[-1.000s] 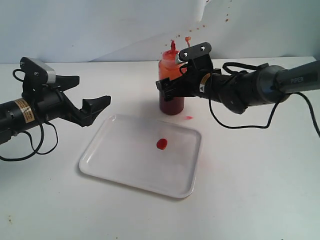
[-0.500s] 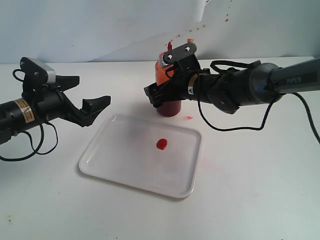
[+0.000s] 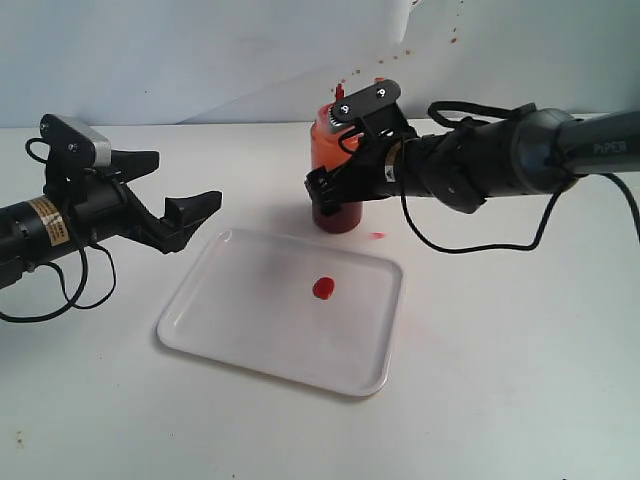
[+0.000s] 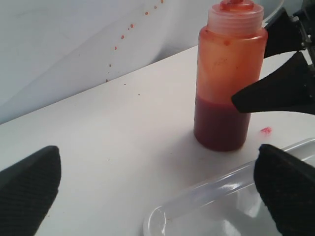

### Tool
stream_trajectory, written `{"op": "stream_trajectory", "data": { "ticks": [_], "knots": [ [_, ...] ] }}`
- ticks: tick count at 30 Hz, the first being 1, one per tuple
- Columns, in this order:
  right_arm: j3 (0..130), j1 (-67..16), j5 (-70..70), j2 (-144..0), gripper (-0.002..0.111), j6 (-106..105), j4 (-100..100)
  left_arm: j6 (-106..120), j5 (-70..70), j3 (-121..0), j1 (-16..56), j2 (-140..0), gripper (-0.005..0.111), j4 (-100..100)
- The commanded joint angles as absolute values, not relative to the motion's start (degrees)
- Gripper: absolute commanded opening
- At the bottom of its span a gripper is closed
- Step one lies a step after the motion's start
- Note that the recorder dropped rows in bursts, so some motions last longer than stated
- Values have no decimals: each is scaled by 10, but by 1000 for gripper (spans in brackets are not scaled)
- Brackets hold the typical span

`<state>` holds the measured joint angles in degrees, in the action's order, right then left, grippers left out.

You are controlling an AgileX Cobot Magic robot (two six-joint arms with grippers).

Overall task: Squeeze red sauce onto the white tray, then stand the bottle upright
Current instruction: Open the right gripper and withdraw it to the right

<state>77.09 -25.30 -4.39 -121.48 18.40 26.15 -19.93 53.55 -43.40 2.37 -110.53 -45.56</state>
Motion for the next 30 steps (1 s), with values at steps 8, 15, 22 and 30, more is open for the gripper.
{"op": "stream_trajectory", "data": {
  "ticks": [8,15,22,30],
  "knots": [
    [768,-281,121,-1181,105,147,264,-205,541,-434,23,-1101,104,-455],
    [756,-294,204,-1154,102,122,264,-206,541,-434,23,-1101,104,-455],
    [637,-294,95,-1057,93,122,258,-207,541,-434,23,-1101,81,-455],
    [439,-290,-147,-940,48,122,244,-206,541,-434,23,-1100,1,-486]
  ]
}}
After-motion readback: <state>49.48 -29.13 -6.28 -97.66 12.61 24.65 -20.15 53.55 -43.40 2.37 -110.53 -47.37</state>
